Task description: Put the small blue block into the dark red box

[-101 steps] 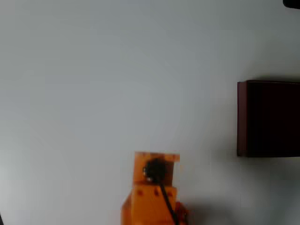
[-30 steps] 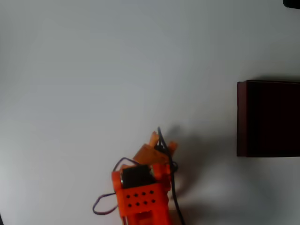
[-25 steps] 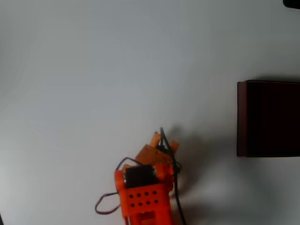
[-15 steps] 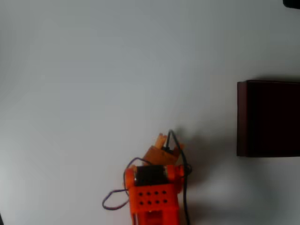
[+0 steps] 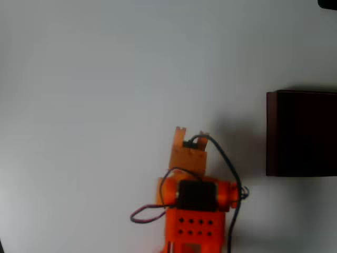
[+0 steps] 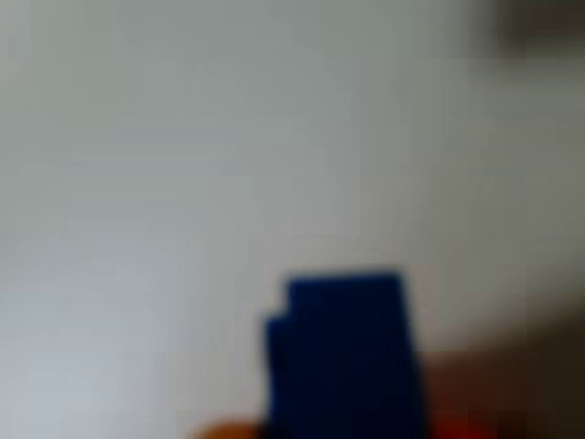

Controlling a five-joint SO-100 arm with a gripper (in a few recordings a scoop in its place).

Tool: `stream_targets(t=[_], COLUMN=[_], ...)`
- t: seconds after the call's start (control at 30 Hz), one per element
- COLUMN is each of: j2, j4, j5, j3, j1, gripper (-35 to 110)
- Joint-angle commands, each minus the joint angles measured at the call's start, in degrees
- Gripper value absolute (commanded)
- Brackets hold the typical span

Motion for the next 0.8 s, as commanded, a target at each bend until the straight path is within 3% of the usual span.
stream_targets(t=[0.0, 0.13, 0.33, 0.53, 0.77], j2=[3.1, 3.2, 1.7, -1.6, -17.9], j4=[1.7, 0.7, -8.6, -22.9, -28.6], j5=[-17.6, -33.4, -51.2, -59.2, -62.8], j3=[-10.5, -19.8, -21.8, -16.8, -24.2], j1=[6.6, 13.1, 23.7, 33.0, 39.9], gripper=[0, 0, 0, 0, 0])
